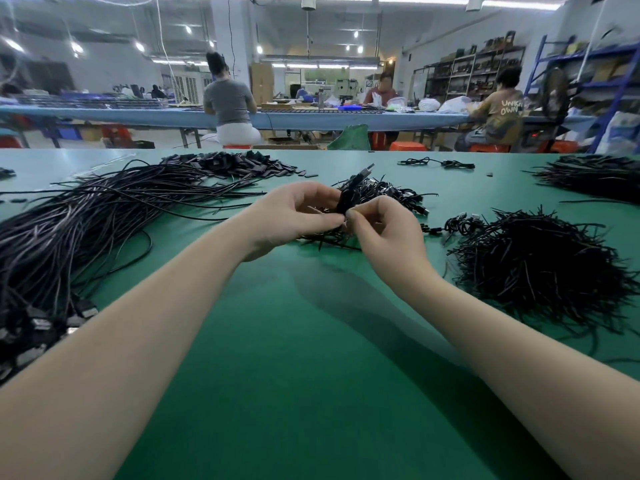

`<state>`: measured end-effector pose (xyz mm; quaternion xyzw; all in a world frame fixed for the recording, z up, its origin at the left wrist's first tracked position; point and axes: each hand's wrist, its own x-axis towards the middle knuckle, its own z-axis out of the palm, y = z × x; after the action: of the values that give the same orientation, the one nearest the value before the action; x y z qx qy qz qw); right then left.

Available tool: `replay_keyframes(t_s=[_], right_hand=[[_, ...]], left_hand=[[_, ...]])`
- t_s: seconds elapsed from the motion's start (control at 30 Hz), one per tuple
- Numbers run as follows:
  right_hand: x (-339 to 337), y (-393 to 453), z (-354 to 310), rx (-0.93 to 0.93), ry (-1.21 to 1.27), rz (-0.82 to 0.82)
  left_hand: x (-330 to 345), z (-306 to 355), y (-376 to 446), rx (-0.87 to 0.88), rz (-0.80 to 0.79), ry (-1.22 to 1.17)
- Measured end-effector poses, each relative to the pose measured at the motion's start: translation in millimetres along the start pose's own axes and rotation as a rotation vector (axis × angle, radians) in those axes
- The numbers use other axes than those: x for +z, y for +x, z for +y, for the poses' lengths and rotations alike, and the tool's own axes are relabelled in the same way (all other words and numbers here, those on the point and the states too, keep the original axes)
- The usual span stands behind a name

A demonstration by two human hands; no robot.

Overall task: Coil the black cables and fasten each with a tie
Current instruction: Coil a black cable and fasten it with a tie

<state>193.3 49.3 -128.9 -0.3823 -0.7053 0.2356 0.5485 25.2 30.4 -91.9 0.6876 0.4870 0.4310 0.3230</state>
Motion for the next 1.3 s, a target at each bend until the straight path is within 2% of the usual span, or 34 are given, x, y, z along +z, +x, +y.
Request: replay_keyframes(t_s=[0.17,0.27,0.33,0.4,0.47,0.5,0.57,0.67,0.73,0.8,0.87,0.93,1.0,1.07,1.2,1.3], right_hand=[[3.5,-2.4,-1.3,0.063,0.112,-0.086],[4.5,-4.3,-1.5,-0.020,-0.012,-0.055],[-0.2,-7.4,-1.4,-0.212,-0.237,-0.008],[-5.8,-8.6,-2.1,-0.543,-0.537,0.044],[-10.3,-6.6,0.3,-0.799,-0.703,0.093],[-10.8,-5.8,0.8,-0.822,-0.689,0.088],[-8.6,-7.4,-1.6,-0.663,-0.515,0.046],[-6.0,-8.2,2.6,-0.295,-0.187,-0.020],[-6.0,-6.6,8.5,-0.161,-0.164,-0.021],[-6.2,-4.7,12.1,-0.138,-0.211,-0.014],[-5.1,-5.2,10.9,-0.161,-0.228,0.007],[-3.5,-5.2,8.6,-0.187,-0.249,0.027],[-4.1,-6.7,7.8,-0.245,-0.317,0.049],[-7.2,-8.8,6.7,-0.377,-0.440,0.084],[-12.1,-10.0,8.7,-0.684,-0.761,0.054],[-10.0,-12.2,7.6,-0.788,-0.768,0.052]], left_hand=[[4.0,3.8,1.6,0.067,0.166,0.165],[10.9,9.3,-0.8,-0.026,0.155,0.191],[17.2,14.8,-2.5,-0.230,0.095,-0.031],[19.5,19.6,-5.0,-0.488,0.018,-0.267],[16.5,18.1,-6.9,-0.596,-0.052,-0.392],[15.3,18.1,-6.3,-0.598,-0.063,-0.399],[14.7,19.7,-5.4,-0.503,-0.050,-0.314],[12.3,20.0,-6.1,-0.372,-0.089,-0.237],[12.1,16.3,-6.4,-0.289,-0.175,-0.081],[14.8,14.8,-7.7,-0.210,-0.149,0.101],[18.4,9.6,-5.5,-0.144,-0.013,0.227],[23.1,8.3,-3.0,-0.162,0.092,0.233],[26.5,9.5,-1.3,-0.267,0.095,0.072],[30.7,12.2,-1.0,-0.373,0.074,-0.100],[32.7,14.3,-2.7,-0.522,0.050,-0.223],[23.1,17.6,-4.4,-0.694,-0.007,-0.344]])
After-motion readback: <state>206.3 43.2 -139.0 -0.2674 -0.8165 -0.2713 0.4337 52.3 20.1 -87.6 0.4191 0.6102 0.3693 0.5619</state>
